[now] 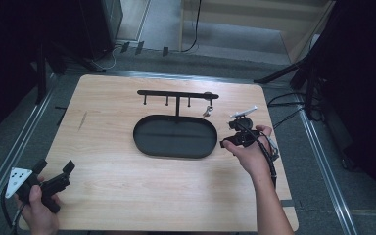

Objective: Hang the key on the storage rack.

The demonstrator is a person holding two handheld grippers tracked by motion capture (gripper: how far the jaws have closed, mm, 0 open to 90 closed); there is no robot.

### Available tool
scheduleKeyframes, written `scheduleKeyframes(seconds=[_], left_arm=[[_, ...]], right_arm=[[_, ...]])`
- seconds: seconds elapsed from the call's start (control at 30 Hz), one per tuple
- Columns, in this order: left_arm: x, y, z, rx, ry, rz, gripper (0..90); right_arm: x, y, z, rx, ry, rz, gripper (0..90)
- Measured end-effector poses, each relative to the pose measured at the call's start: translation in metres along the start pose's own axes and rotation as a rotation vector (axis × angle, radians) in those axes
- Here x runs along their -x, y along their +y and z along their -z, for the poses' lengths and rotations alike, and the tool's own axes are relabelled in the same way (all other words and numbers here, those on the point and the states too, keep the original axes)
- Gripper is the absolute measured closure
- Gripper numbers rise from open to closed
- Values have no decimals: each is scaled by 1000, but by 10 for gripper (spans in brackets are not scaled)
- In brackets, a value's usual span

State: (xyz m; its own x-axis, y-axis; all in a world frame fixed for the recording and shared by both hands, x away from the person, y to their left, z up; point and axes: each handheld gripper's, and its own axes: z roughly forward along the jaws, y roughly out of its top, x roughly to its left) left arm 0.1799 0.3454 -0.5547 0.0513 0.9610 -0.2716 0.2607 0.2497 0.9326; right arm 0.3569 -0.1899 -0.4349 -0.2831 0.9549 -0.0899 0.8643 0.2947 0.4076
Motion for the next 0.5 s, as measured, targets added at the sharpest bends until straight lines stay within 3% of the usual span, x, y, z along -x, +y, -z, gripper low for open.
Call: scheduleKeyframes(seconds=[0.1, 0.23, 0.47, 0.5], left_arm=[[0, 0, 0, 0, 0, 0, 0], [0, 0, 0, 0, 1, -3, 0], [0, 0, 0, -3, 3, -7, 0], [0, 0, 0, -3, 3, -7, 0]], right_arm=[[6, -9, -6, 1, -7, -54, 0], [15, -21, -12, 5, -4, -105, 0], [24, -39, -19, 39, 4, -118, 0], [26, -45, -21, 63, 7, -117, 0]])
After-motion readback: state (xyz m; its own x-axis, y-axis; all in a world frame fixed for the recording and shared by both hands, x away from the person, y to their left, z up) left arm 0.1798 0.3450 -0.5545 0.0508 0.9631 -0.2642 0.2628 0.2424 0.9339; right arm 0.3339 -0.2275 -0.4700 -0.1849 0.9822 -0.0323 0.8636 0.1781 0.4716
